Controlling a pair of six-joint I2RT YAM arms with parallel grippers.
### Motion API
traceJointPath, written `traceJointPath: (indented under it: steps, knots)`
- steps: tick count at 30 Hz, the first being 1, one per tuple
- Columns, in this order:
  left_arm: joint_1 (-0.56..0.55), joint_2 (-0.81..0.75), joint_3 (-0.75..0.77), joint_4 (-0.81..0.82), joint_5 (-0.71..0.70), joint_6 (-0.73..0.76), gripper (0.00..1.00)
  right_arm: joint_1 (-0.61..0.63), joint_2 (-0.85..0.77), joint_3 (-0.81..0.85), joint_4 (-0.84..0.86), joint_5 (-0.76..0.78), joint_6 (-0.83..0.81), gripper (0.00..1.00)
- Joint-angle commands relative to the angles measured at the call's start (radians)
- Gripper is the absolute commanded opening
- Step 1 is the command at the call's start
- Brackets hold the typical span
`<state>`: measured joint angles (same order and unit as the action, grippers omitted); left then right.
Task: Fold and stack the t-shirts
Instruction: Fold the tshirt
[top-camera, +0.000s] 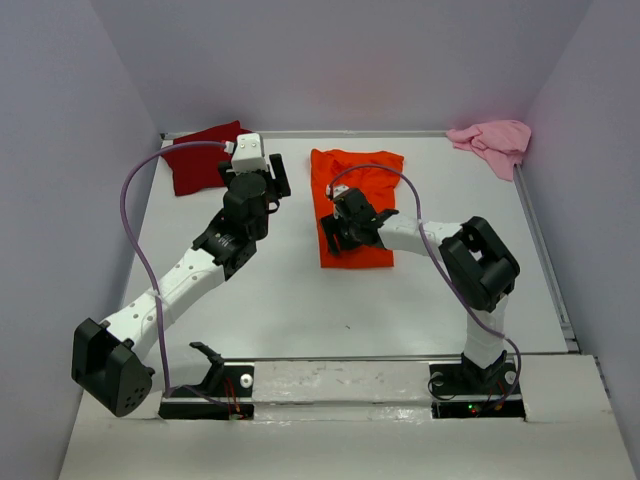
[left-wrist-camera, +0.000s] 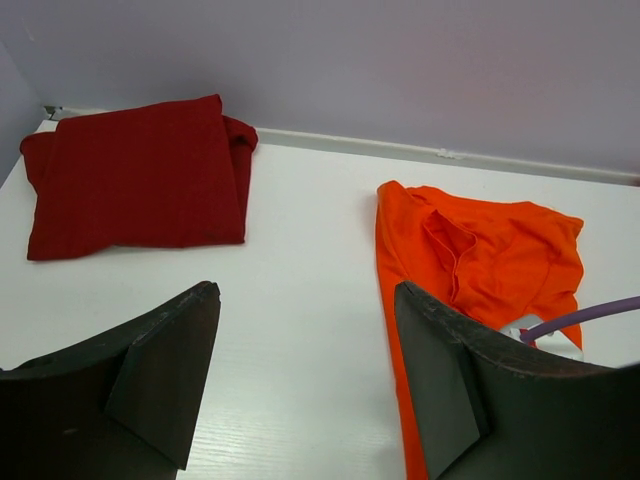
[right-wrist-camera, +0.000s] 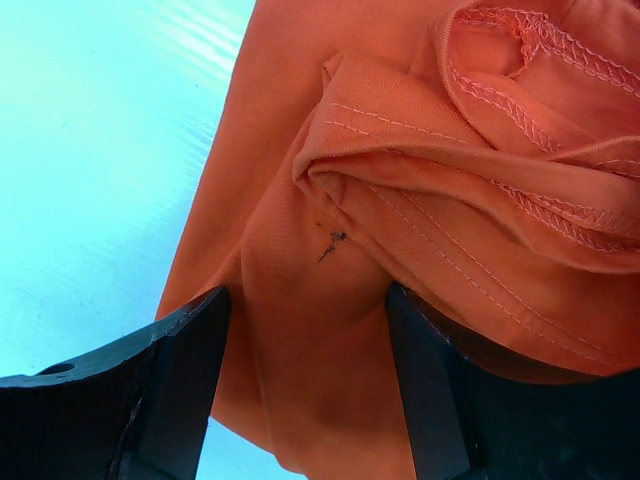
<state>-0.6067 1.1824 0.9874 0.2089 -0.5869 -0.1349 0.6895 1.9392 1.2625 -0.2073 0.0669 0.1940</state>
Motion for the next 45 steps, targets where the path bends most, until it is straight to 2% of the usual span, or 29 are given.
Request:
traceJointPath:
  steps: [1, 11, 19, 23, 28, 32, 36, 41, 45]
  knots:
    - [0.004, -0.007, 0.02, 0.024, -0.005, 0.009, 0.8, 0.004, 0.032, 0.031, 0.008, 0.056, -0.024, 0.7]
    - [0.002, -0.009, 0.02, 0.026, -0.005, 0.011, 0.8, 0.004, 0.056, 0.103, -0.023, 0.158, -0.067, 0.7]
    - [0.004, -0.012, 0.019, 0.026, -0.004, 0.011, 0.8, 0.004, 0.102, 0.149, -0.037, 0.312, -0.062, 0.7]
    - [0.002, -0.013, 0.02, 0.026, -0.004, 0.014, 0.8, 0.004, 0.116, 0.155, -0.04, 0.274, -0.053, 0.69]
    - [0.002, -0.017, 0.02, 0.027, -0.008, 0.018, 0.8, 0.004, 0.095, 0.088, -0.04, 0.188, 0.044, 0.69]
    - [0.004, -0.014, 0.022, 0.026, -0.008, 0.017, 0.8, 0.059, 0.054, 0.022, -0.037, 0.151, 0.1, 0.68]
    - [0.004, -0.012, 0.023, 0.024, -0.008, 0.017, 0.8, 0.165, 0.006, -0.06, -0.023, 0.12, 0.203, 0.68]
    - [0.005, -0.015, 0.023, 0.024, -0.013, 0.018, 0.8, 0.313, -0.016, -0.149, -0.01, 0.151, 0.338, 0.68]
    - [0.004, -0.013, 0.022, 0.023, -0.01, 0.018, 0.8, 0.424, 0.01, -0.16, -0.026, 0.195, 0.458, 0.68]
